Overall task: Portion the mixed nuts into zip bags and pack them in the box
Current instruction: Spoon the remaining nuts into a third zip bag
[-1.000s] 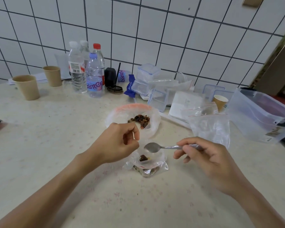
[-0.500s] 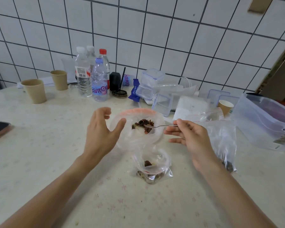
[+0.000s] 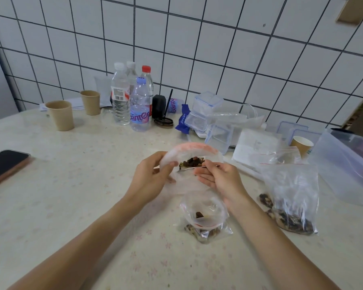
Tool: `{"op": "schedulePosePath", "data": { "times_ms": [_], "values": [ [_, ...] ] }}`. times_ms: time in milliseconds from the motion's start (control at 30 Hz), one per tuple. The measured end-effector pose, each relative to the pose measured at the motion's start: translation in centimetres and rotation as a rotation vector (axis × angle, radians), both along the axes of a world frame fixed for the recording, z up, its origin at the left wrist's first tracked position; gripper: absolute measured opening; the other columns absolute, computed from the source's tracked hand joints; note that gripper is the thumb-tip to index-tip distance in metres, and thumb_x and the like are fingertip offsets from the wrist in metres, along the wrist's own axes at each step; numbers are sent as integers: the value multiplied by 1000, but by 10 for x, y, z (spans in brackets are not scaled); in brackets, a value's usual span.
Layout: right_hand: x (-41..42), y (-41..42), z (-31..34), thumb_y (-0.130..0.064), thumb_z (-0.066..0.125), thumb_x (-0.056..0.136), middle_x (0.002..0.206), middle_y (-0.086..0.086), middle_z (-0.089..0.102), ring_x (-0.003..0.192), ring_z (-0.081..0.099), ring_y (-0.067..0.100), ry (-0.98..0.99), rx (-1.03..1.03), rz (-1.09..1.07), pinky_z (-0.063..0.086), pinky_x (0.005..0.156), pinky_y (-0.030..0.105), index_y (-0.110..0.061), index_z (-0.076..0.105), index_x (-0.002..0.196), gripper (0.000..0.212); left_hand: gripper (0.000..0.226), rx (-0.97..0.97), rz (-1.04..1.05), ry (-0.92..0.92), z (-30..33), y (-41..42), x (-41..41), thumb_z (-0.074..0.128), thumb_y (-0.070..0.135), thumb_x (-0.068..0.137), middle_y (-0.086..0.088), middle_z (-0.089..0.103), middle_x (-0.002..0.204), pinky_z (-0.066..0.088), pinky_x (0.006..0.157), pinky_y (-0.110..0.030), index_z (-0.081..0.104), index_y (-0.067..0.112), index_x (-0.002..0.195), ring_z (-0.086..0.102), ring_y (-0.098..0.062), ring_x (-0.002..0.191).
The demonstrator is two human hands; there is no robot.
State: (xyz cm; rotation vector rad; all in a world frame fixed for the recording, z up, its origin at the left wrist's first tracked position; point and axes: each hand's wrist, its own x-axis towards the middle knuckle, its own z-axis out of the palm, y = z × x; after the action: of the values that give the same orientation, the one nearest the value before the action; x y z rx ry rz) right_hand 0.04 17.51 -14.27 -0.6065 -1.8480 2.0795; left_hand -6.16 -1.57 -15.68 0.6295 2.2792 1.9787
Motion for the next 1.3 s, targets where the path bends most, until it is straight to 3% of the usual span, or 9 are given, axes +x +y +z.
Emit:
{"op": "schedulePosePath", "data": {
  "times_ms": [100,500,633,767,1000,1200,1300],
  "values": [
    [-2,7,-1,-17,61,104,90,16,80,88,79,24,-27,-64,-59,64,78,30,0,69,105,19,15,92,-11,-27,2,-2,1,60,21,103,17,77,102,51,56,-15,71,30,110,74,-15,64],
    [-7,11,-7,-8,61,102,92,18,79,87,79,25,-24,-18,-154,61,63,24,5,70,110,18,14,172,18,-31,4,-2,2,62,24,101,14,76,106,51,53,-18,73,32,106,75,-25,58],
    [-7,13,-12,-10,61,102,85,12,80,80,79,19,7,60,-129,60,63,22,6,71,110,20,15,146,15,-19,2,-1,1,61,28,102,19,75,104,50,54,-15,72,38,105,74,-22,57],
    [-6,17,-15,-15,62,103,88,11,80,86,79,20,3,82,-118,63,70,26,2,71,114,22,20,123,25,-10,2,0,1,60,28,103,25,73,102,50,53,-12,68,46,106,74,-18,58],
    [-6,22,-18,-18,63,103,93,12,81,92,79,23,5,22,-97,63,76,30,0,71,114,23,32,137,3,-43,0,2,2,58,25,105,13,73,113,49,55,-12,66,36,134,75,-17,63],
    [9,26,-15,-17,62,103,98,14,80,96,78,24,32,6,-59,64,71,29,-1,68,116,21,34,150,29,-57,-2,1,-1,59,32,104,16,71,115,52,58,-12,60,41,137,76,-9,80],
    [23,29,-9,-16,61,103,99,14,80,97,78,24,38,14,-34,65,71,30,-2,67,116,19,40,20,77,-4,-3,-2,-5,62,44,100,19,67,122,51,66,-11,55,40,139,72,-5,94]
  ]
}}
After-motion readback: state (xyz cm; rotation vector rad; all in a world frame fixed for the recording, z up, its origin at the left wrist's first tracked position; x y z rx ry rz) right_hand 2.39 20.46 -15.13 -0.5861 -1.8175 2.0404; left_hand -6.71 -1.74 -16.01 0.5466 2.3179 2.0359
